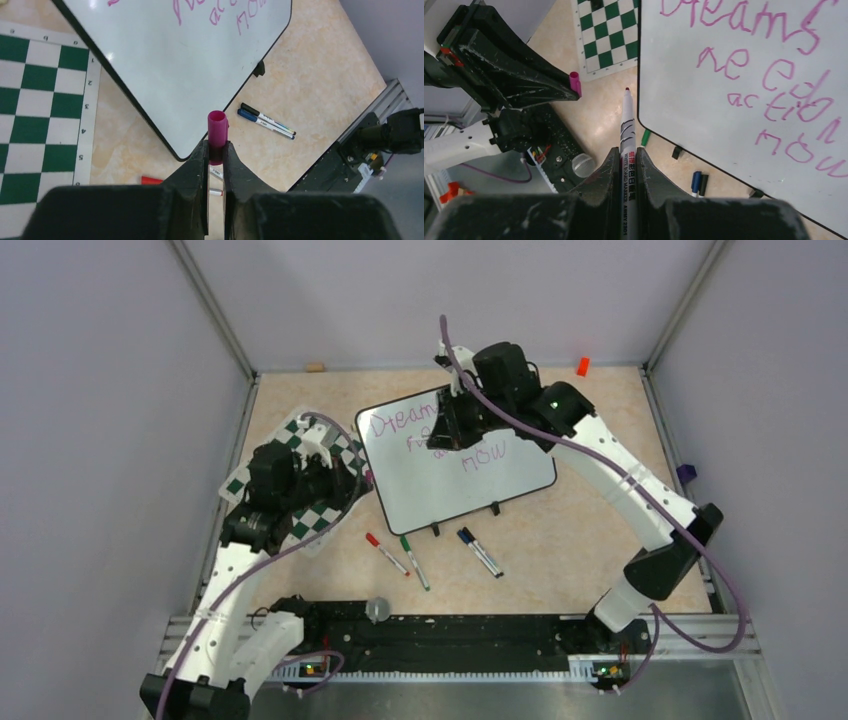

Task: Write a sentence on the whiteboard
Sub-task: Close the whiteboard marker at the center of the board.

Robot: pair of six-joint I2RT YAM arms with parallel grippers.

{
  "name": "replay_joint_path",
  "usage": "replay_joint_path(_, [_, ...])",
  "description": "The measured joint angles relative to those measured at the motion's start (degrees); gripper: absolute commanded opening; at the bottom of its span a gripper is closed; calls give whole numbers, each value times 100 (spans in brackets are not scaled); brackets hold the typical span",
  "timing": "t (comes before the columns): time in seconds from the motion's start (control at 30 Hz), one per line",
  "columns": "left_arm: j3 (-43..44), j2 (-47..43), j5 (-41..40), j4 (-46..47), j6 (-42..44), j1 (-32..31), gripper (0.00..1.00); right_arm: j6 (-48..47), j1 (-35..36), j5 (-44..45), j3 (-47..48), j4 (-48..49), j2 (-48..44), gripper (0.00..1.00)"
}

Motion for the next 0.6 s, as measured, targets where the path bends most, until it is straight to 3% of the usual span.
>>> replay_joint_path(0.17, [-588, -256, 625, 734, 804, 0, 0, 83, 92, -529, 754, -463, 721, 0])
replay_joint_path(0.4, [-704, -76, 1147, 951, 2116, 0, 0, 219, 118, -1027, 1475, -1016, 1349, 0])
replay_joint_path(0.6, [-704, 22, 1342, 990, 2688, 0, 0, 216, 232, -1419, 2046, -1475, 1733, 0])
